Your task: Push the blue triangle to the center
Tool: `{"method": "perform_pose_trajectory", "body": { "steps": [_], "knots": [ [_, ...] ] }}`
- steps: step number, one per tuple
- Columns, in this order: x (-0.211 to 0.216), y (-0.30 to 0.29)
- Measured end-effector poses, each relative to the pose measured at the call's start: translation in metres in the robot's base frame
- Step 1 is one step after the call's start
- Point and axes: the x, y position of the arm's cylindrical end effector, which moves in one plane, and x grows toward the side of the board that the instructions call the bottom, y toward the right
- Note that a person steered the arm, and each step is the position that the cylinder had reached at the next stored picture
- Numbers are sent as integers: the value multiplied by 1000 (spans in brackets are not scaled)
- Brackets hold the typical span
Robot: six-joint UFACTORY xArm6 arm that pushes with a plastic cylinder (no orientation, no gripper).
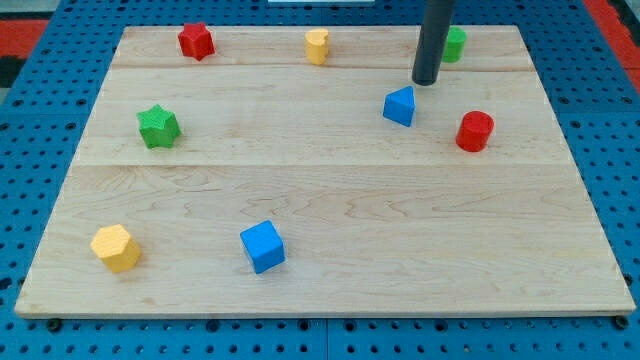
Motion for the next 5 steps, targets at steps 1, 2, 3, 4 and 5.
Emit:
{"method": "perform_pose_trajectory", "body": {
  "steps": [1,2,3,4,5],
  "knots": [
    [3,-2],
    [9,-2],
    [15,-2],
    [17,-2],
    [17,-2]
  ]
}}
